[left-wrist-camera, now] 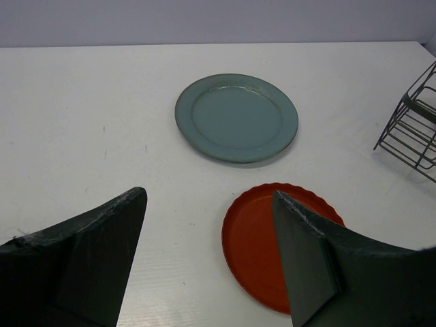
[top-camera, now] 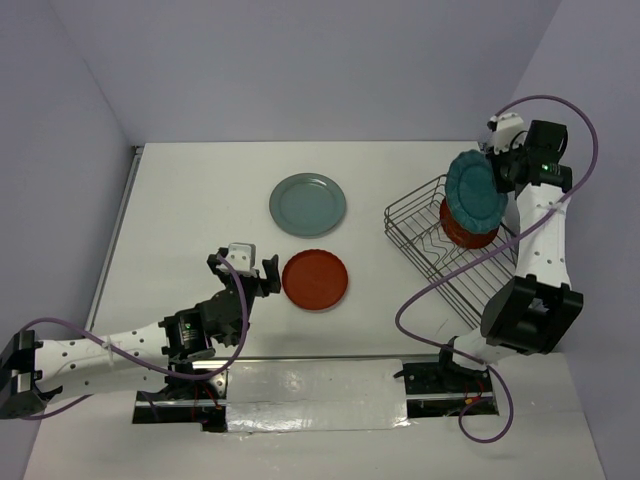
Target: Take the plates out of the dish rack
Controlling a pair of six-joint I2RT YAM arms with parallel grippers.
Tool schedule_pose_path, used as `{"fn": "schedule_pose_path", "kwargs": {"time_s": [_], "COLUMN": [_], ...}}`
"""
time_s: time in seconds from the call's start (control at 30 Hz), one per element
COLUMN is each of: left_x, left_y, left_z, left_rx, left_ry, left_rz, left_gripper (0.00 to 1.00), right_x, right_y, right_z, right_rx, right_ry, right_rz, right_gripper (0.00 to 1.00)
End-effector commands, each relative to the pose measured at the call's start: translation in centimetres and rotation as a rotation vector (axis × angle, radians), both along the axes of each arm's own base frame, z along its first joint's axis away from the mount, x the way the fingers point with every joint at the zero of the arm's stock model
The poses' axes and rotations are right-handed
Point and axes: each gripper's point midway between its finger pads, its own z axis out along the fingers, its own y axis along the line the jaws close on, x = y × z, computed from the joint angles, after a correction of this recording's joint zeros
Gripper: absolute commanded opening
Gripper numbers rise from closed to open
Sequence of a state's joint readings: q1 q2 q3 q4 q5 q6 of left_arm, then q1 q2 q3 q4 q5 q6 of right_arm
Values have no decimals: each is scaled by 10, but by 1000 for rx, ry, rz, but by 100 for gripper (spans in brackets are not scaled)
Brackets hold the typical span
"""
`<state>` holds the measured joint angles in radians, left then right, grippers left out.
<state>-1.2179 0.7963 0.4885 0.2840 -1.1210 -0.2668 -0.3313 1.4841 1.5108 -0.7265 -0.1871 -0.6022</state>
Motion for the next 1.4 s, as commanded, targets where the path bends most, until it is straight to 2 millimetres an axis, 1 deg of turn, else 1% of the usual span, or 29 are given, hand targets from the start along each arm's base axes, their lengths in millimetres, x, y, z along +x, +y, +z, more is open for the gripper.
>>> {"fn": "schedule_pose_path", "kwargs": {"time_s": [0.0, 0.27, 0.33, 0.37, 0.47, 0.5, 0.57, 0.6, 0.63, 0.67, 0.7, 0.73, 0.77, 0.83, 0.87, 0.9, 0.93, 1.0, 1.03, 1.07, 1.1, 1.13, 1.17, 1.2, 1.23, 1.27, 1.3, 1.33, 1.37], "left_x": [1, 1, 1, 1, 1, 1, -2, -4, -6, -9, -14, -16, -17, -22, -22, -21, -20, -19, -21, -23, -24, -26, -27, -28, -29, -29, -27, -26, -22], "left_y": [1, 3, 3, 2, 6, 8, 7, 2, 5, 4, 8, 11, 13, 16, 15, 15, 17, 13, 8, 6, 5, 6, 6, 5, 9, 7, 2, 4, -5], "left_z": [11, 11, 11, 11, 11, 13, 19, 19, 26, 26, 36, 41, 38, 45, 46, 48, 52, 53, 63, 67, 75, 97, 101, 111, 137, 136, 140, 161, 154], "left_rx": [-51, -58, -61, -63, -74, -78, -102, -115, -158, -178, -248, -302, -326, -396, -400, -393, -377, -357, -364, -357, -351, -385, -371, -374, -418, -385, -367, -387, -333], "left_ry": [-17, -19, -19, -20, -12, -6, -1, 5, -4, -5, -25, -39, -44, -51, -47, -43, -34, -14, -15, -14, -17, -30, -23, -29, -53, -33, -26, -40, -7], "left_rz": [22, 22, 20, 16, 46, 51, 29, -7, -24, -47, -76, -87, -96, -114, -116, -111, -97, -95, -129, -149, -166, -184, -197, -211, -218, -229, -233, -229, -232], "left_gripper": [86, 86, 86, 86, 85, 85, 85, 84, 83, 82, 82, 81, 80, 77, 77, 77, 77, 77, 77, 77, 79, 80, 81, 82, 82, 82, 82, 83, 83], "right_x": [2, -5, -7, -6, -5, -2, -6, -6, -7, -8, -10, -11, -13, -13, -15, -17, -20, -23, -24, -26, -28, -28, -30, -35, -40, -42, -45, -49, -50], "right_y": [18, 27, 31, 39, 49, 57, 65, 70, 77, 80, 89, 92, 97, 118, 128, 134, 140, 150, 156, 167, 178, 188, 197, 204, 221, 229, 232, 253, 256], "right_z": [100, 125, 136, 140, 166, 175, 191, 202, 209, 216, 230, 237, 242, 251, 258, 261, 264, 266, 267, 267, 268, 264, 265, 268, 268, 264, 263, 253, 248], "right_rx": [2, 31, 53, 111, 207, 282, 351, 406, 436, 454, 474, 491, 504, 607, 650, 691, 778, 876, 924, 1001, 1034, 1079, 1100, 1117, 1141, 1167, 1183, 1214, 1233], "right_ry": [-275, -343, -376, -393, -493, -538, -600, -639, -653, -668, -693, -708, -719, -721, -742, -752, -753, -754, -736, -699, -675, -643, -637, -639, -620, -604, -596, -538, -523], "right_rz": [13, 21, 23, 24, 13, 13, 12, 13, 37, 44, 65, 58, 60, 81, 103, 112, 90, 101, 113, 137, 165, 177, 204, 226, 267, 284, 289, 323, 313], "right_gripper": [0, 0, 0, 0, 0, 0, 0, 0, 0, 0, 0, 0, 0, 0, 0, 0, 0, 0, 0, 0, 0, 0, 0, 0, 0, 0, 0, 0, 0]}}
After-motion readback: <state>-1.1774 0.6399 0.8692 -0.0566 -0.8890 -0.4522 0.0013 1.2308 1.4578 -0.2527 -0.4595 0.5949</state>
